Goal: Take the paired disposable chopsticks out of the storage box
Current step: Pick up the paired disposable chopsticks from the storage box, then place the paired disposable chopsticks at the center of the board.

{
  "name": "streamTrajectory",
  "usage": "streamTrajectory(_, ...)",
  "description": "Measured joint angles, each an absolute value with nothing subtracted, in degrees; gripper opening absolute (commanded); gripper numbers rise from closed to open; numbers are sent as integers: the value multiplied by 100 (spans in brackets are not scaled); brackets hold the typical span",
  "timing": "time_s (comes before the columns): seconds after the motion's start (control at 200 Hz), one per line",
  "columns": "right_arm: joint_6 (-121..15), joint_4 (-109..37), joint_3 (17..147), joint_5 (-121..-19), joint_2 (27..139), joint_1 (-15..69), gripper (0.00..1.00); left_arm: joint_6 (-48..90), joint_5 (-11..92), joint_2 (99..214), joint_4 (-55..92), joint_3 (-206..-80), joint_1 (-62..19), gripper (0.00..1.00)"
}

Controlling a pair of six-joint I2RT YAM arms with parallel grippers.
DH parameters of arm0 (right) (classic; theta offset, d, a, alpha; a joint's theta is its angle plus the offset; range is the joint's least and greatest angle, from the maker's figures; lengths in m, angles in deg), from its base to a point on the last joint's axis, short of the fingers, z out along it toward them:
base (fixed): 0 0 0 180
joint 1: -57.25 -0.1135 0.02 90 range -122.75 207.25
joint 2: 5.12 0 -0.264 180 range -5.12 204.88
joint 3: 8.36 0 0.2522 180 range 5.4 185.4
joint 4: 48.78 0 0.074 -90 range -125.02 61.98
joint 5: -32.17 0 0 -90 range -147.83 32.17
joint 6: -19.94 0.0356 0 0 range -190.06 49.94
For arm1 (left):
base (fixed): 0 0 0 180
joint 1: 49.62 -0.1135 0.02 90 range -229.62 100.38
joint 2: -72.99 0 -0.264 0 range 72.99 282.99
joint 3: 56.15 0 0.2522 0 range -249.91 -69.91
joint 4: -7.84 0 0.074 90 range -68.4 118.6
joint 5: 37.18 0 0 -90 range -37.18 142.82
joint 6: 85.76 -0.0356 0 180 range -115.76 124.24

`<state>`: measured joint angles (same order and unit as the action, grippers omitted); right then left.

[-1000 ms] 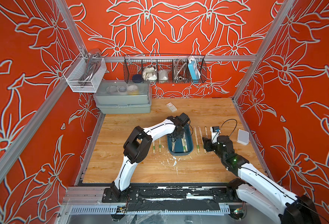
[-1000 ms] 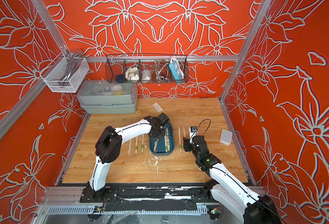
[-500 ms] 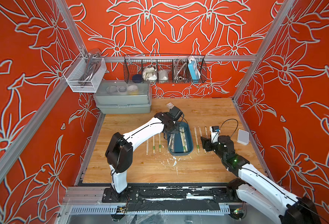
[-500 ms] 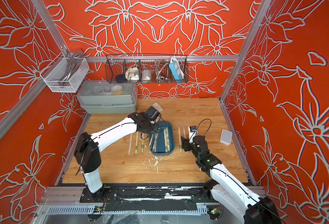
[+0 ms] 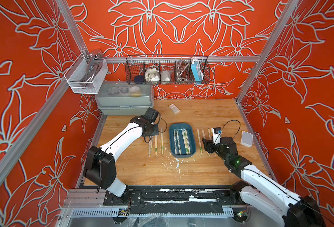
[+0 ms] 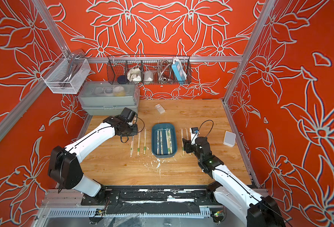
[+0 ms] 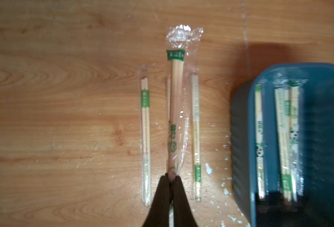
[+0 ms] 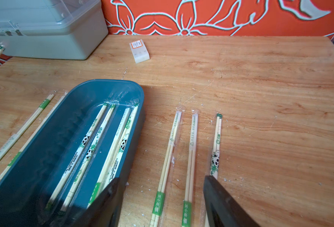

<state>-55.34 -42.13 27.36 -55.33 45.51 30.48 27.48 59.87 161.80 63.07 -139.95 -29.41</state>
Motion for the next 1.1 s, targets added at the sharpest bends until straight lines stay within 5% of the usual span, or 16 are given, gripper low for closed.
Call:
streamTrajectory(0.37, -5532, -4294, 2736, -5552, 4582, 3048, 70, 2285, 6197, 16928, 5560, -13464, -3722, 7)
streamTrajectory(1.101, -5532, -4298, 2736, -5550, 4584, 3048, 69, 2079, 6177, 18016, 5424, -13917, -3759, 10)
